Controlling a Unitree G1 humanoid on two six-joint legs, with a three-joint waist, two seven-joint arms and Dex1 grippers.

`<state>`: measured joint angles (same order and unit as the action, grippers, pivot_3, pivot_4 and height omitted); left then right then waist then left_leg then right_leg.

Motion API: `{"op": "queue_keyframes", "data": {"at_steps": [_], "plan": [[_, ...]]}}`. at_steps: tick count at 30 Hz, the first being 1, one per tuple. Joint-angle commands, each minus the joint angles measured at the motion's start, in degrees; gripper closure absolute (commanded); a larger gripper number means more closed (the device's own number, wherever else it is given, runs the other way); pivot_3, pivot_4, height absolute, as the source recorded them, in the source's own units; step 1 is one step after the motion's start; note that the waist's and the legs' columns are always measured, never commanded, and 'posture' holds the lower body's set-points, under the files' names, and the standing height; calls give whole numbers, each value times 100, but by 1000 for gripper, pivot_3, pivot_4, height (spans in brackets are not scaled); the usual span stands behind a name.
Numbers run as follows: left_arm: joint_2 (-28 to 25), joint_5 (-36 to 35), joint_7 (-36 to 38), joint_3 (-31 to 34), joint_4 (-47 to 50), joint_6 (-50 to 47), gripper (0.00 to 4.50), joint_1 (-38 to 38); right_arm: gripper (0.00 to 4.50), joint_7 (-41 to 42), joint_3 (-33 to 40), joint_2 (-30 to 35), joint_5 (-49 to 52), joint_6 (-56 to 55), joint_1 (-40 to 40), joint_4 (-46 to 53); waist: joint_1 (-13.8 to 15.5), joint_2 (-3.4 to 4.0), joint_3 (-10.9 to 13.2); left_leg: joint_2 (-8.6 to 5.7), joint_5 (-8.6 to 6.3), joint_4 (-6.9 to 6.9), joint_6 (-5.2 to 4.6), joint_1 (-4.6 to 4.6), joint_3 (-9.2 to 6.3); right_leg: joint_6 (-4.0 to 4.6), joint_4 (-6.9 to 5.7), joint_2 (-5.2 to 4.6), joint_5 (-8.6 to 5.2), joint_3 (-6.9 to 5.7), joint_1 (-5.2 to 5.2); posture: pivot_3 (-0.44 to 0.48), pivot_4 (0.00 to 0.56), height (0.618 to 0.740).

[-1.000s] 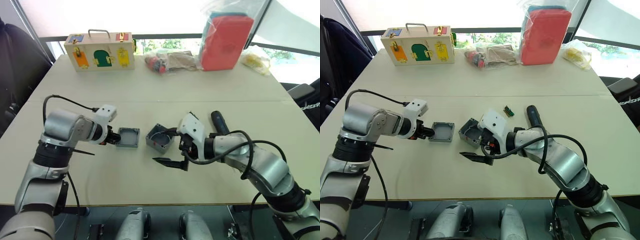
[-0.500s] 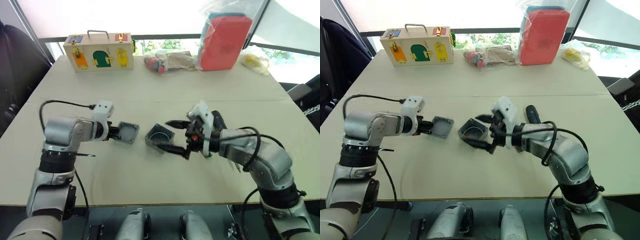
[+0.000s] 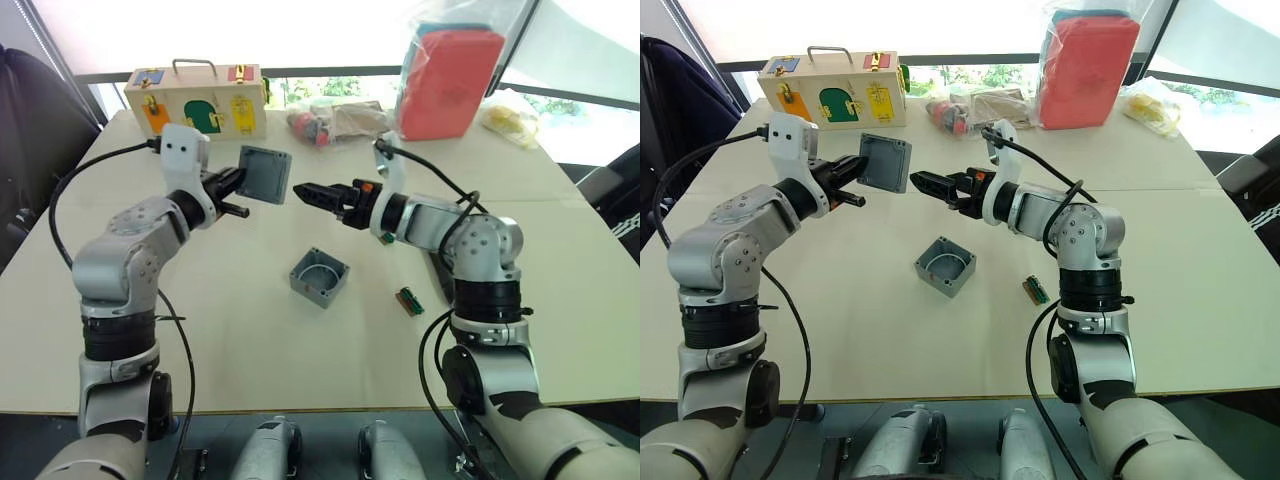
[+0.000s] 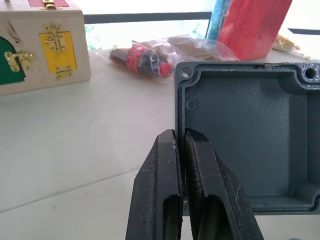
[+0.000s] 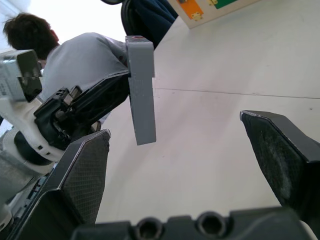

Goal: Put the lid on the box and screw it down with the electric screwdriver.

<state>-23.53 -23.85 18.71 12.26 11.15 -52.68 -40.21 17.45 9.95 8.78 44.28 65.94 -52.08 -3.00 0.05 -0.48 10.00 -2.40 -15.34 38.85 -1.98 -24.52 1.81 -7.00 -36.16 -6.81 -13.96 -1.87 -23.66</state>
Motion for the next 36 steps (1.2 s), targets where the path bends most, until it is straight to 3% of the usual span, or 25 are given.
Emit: {"op": "queue_keyframes", "data": {"at_steps": [1,13,23,36], "plan": [[-41,-5,-68,47,329,204,4387,12,0,77,122,-92,252,22,-136,180,-35,0,0,1,0,-1,0,0,0,0,-1,1,0,0,0,0,150,740],[140,-177,-231,163,483,422,4387,57,0,261,157,-75,472,118,-370,144,-81,0,0,1,0,-4,-1,0,0,-1,-4,2,0,-1,1,0,150,740],[-72,-184,107,73,105,650,4387,-169,0,341,363,-18,665,47,-764,-304,-85,1,1,2,0,-6,-1,0,0,-1,-3,3,0,-1,-2,0,150,740],[56,-352,91,38,218,632,4387,-235,0,265,238,-150,537,-163,-695,-325,-84,2,1,2,0,-10,-1,0,1,-1,0,3,0,-1,-1,0,150,740]]}}
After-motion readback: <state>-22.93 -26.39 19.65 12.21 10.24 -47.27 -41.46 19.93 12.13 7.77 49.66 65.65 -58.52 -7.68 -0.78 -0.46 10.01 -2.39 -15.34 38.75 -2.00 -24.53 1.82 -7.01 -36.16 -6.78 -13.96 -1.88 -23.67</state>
